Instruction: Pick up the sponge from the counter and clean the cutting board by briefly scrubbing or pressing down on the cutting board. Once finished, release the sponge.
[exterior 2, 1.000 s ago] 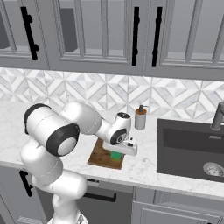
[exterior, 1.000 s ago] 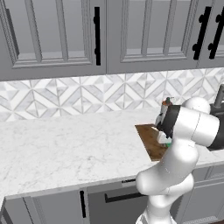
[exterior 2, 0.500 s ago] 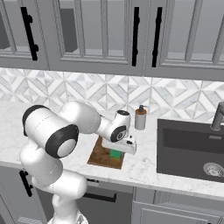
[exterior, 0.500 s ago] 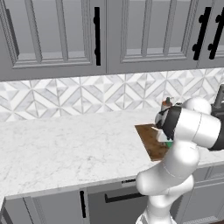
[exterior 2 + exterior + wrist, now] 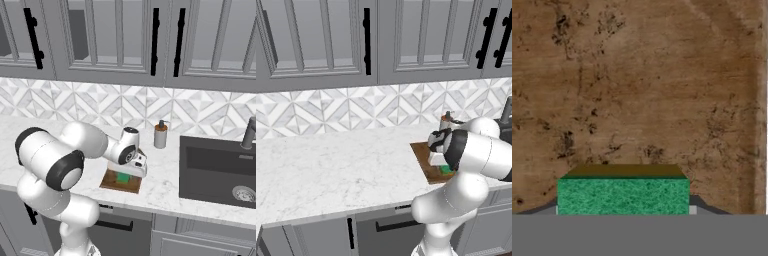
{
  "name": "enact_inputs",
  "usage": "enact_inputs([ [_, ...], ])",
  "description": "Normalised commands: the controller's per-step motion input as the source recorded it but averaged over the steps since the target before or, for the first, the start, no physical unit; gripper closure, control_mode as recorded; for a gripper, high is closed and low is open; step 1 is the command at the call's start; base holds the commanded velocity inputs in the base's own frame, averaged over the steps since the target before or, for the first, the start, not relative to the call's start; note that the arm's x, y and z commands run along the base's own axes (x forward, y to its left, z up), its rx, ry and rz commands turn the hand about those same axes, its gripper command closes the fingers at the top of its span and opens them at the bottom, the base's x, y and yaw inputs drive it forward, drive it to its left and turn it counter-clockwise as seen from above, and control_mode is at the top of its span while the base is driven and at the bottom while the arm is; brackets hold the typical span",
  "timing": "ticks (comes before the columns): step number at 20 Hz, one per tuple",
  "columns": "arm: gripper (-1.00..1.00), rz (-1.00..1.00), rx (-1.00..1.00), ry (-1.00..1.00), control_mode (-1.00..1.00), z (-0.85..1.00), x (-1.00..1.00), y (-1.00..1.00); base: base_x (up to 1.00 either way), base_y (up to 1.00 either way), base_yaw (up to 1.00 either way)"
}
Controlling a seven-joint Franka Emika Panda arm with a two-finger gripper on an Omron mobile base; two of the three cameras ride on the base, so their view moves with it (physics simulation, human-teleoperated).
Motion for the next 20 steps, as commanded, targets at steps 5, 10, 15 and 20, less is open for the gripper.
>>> enact_inputs([
  [5, 1.0, 0.0, 0.0, 0.0, -1.0, -0.53, 0.0, 0.07, 0.0, 0.0, 0.0],
  [10, 1.0, 0.0, 0.03, -0.03, -1.0, 0.14, 0.31, 0.0, 0.0, 0.0, 0.0],
  [15, 1.0, 0.0, 0.04, -0.02, -1.0, 0.12, 0.48, 0.0, 0.0, 0.0, 0.0],
  [20, 1.0, 0.0, 0.0, 0.03, -1.0, -0.57, 0.11, 0.0, 0.0, 0.0, 0.0],
])
